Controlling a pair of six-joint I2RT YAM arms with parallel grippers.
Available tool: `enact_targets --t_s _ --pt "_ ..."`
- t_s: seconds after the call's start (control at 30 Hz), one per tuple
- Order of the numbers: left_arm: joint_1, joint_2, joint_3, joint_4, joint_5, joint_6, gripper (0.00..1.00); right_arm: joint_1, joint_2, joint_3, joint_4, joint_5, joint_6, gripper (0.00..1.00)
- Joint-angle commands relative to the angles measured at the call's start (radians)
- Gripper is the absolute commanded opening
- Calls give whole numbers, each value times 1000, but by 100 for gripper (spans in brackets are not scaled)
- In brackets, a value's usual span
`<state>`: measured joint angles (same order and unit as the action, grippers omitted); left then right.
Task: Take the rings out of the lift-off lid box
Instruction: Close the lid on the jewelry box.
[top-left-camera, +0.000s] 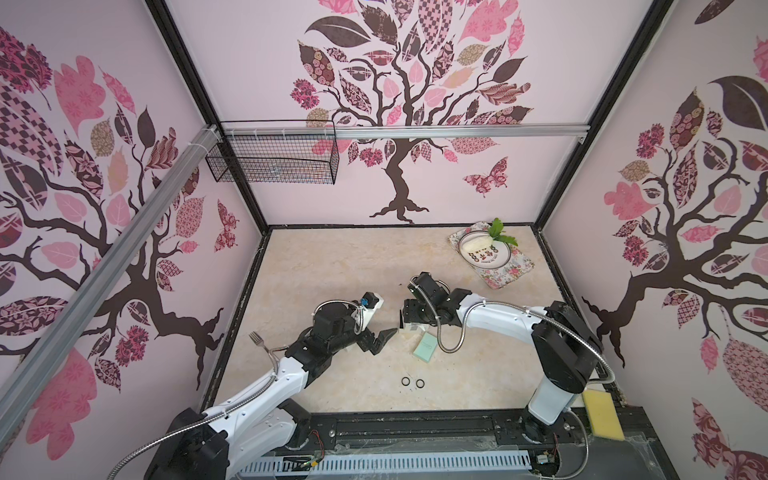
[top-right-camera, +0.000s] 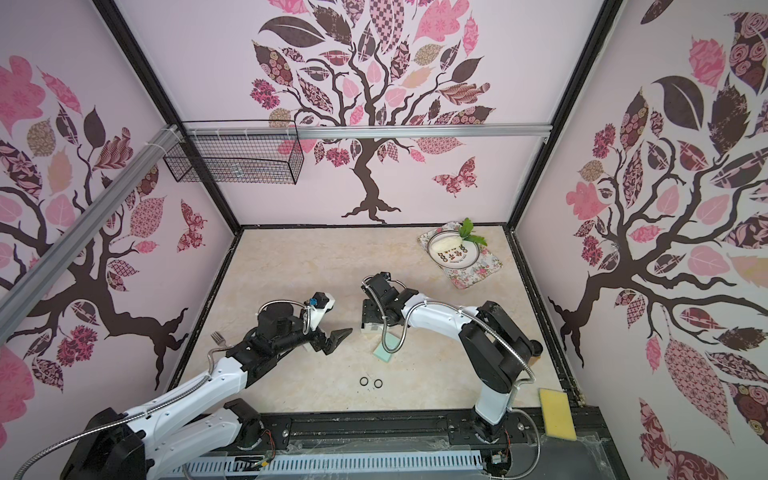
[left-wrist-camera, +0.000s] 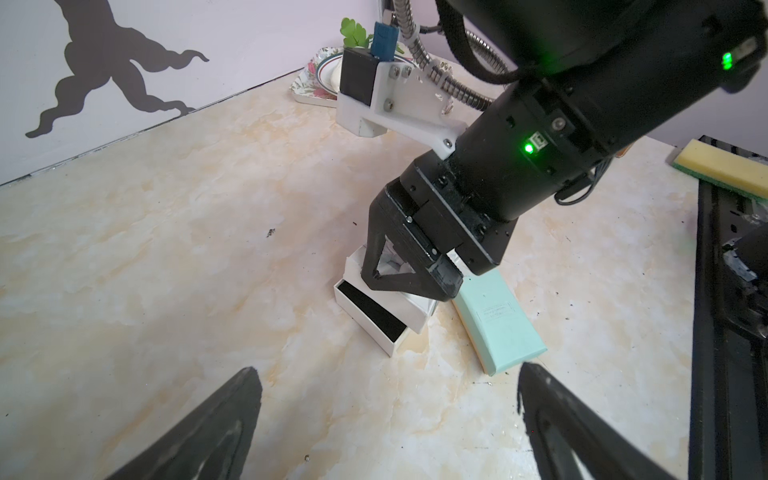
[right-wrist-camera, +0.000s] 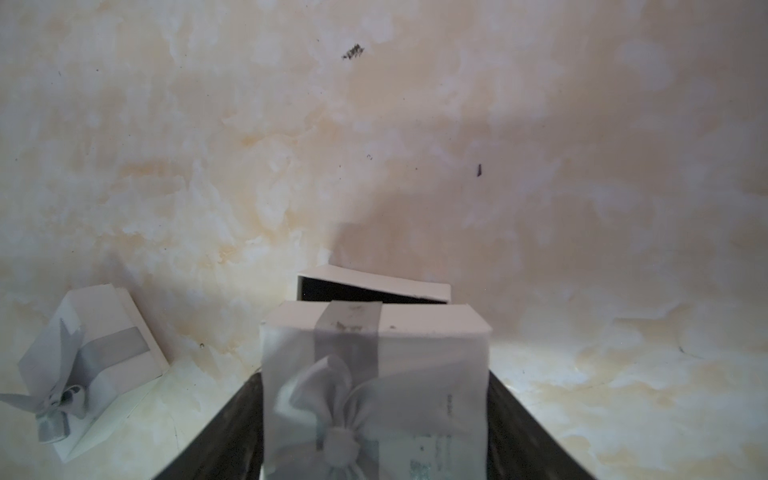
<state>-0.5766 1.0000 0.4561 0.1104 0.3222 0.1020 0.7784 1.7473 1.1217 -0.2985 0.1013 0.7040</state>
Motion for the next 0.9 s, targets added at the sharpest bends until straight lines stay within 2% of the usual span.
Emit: enact_targets --t_s 0.0,0.5,0.87 --pt "-1 -12 -28 12 2 11 98 7 37 33 3 20 129 70" --pt "-1 -15 -28 10 -2 16 98 20 90 99 -46 15 70 71" --pt "-1 -17 -30 8 -2 16 98 24 108 108 -86 63 33 71"
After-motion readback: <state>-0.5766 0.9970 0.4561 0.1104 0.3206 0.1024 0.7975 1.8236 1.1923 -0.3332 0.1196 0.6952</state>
